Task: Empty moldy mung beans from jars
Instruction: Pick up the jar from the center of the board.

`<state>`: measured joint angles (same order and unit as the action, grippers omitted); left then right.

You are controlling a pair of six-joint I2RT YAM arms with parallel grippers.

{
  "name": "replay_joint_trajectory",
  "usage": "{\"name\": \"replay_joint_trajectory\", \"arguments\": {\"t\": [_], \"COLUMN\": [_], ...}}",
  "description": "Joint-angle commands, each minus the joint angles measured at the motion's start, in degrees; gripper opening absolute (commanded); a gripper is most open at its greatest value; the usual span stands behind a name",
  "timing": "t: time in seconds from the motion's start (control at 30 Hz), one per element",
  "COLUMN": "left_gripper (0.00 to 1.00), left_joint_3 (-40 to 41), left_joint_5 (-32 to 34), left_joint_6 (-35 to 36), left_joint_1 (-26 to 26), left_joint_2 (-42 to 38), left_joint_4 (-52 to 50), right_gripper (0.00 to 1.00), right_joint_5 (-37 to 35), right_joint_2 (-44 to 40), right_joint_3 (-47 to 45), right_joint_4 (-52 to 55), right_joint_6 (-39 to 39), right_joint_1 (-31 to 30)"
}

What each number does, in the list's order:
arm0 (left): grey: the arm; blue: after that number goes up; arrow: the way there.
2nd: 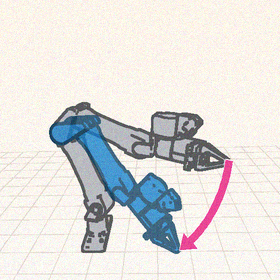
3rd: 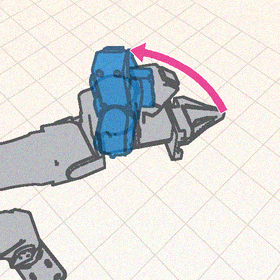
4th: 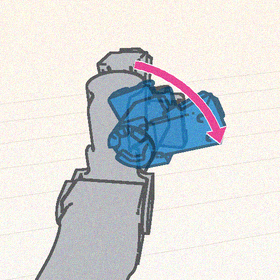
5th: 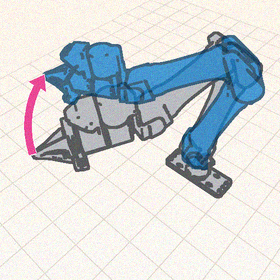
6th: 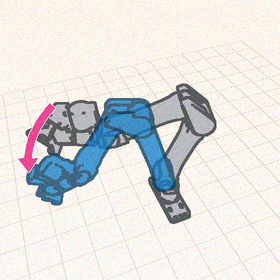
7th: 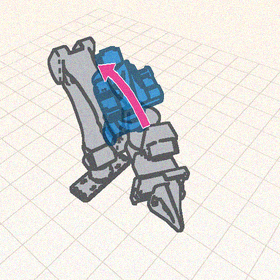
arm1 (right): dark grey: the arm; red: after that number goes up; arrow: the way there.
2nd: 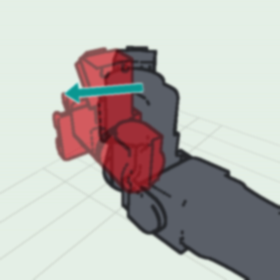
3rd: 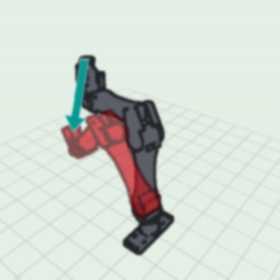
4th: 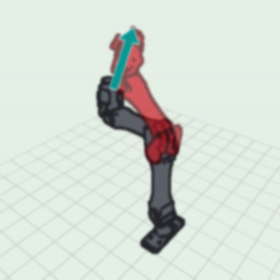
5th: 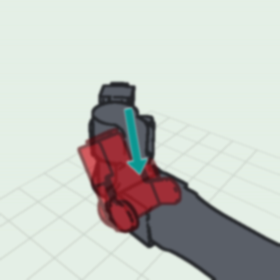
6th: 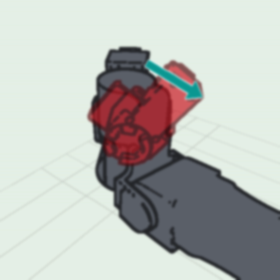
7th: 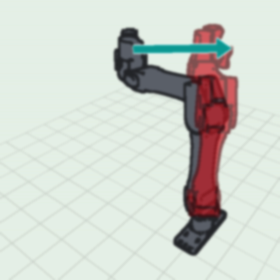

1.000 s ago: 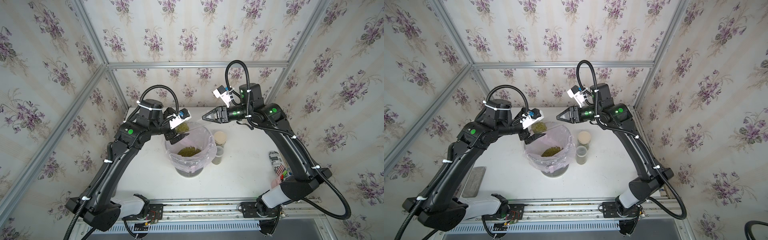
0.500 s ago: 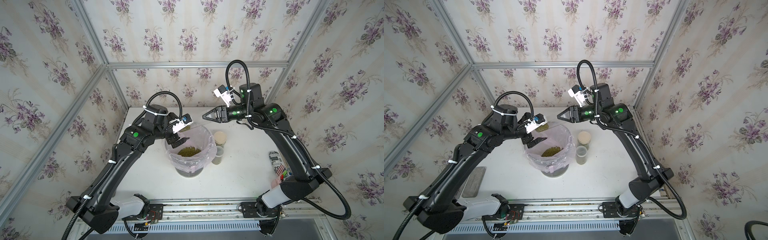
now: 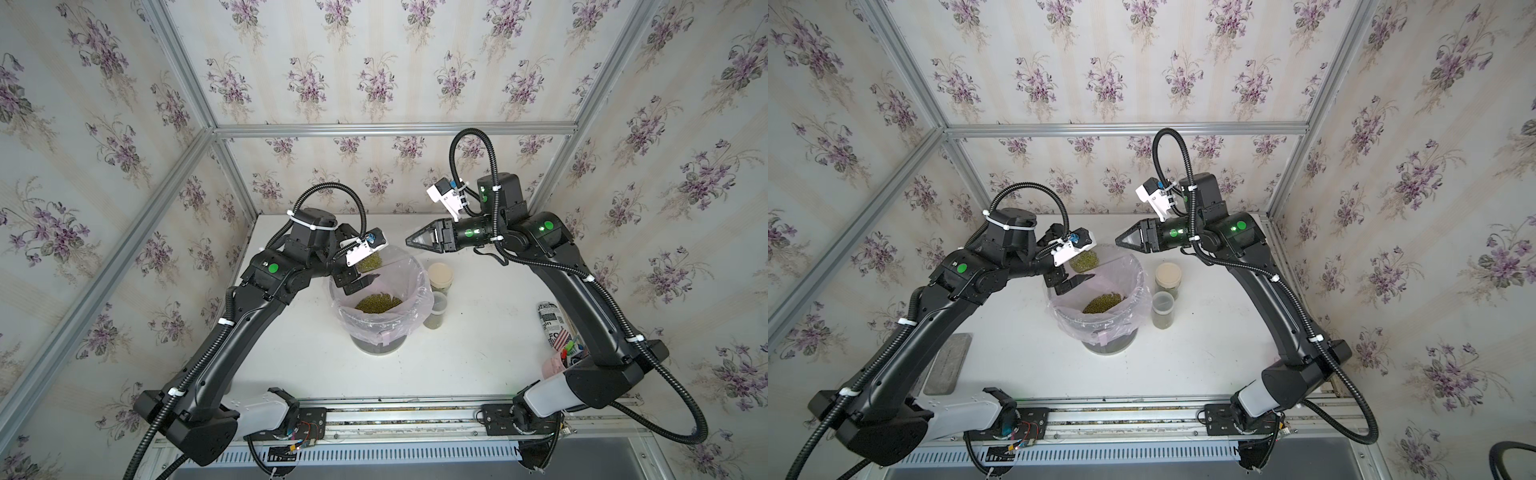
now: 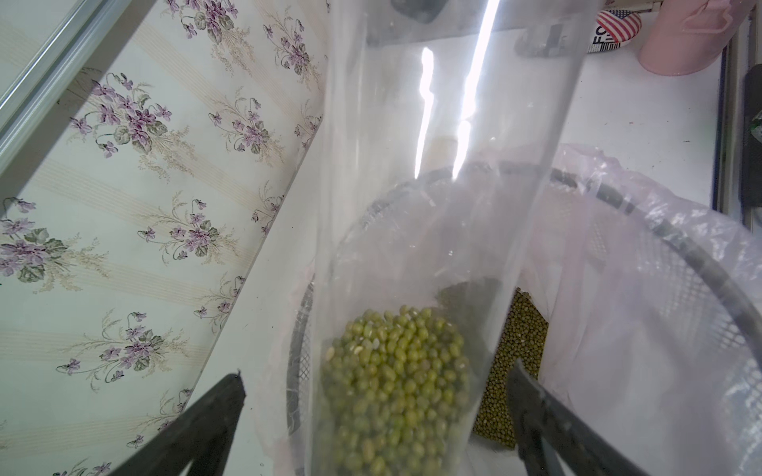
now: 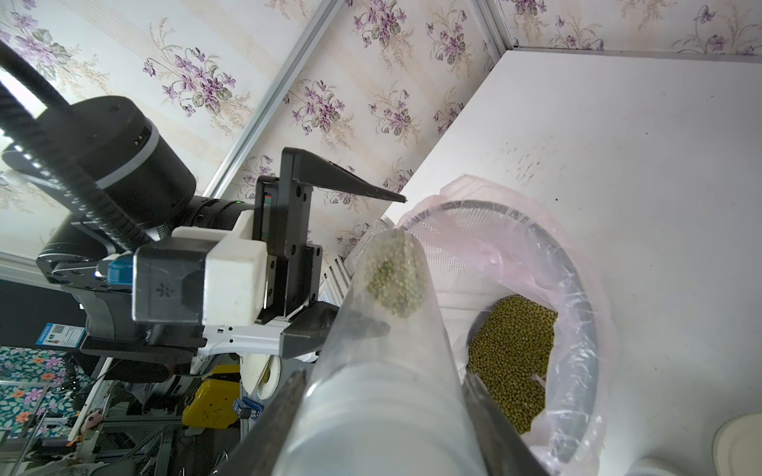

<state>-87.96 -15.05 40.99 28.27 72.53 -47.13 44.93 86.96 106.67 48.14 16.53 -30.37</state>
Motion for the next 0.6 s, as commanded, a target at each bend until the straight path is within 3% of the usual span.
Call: {"name": "replay_joint_trajectory", "arguments": {"t": [0.0,0.4,0.57], "left_gripper": [0.99,0.99,0.93], "left_joint_3": [-0.6,-0.7,0.0], "left_joint_5": [-1.1,-3.5,-4.2], "left_joint_6": [1.5,1.4,1.3], "left_joint_1": [0.0,0.0,0.0], "left_joint_2": [0.3,1.1,0.6], "left_joint_4": [0.5,0.6,0.6], "right_gripper": [0.37,0.37,0.37], "right_joint_5": [2.0,1.9,2.0], "right_joint_2": [-0.7,-0.6,0.0], "right_joint_3": [0.0,-0.6,0.0], "right_joint_4": [-1.5,-2.1,-2.7], "right_joint_6": [0.3,1.0,1.7], "right_joint_1": [-2.1,-2.5,-2.5]}}
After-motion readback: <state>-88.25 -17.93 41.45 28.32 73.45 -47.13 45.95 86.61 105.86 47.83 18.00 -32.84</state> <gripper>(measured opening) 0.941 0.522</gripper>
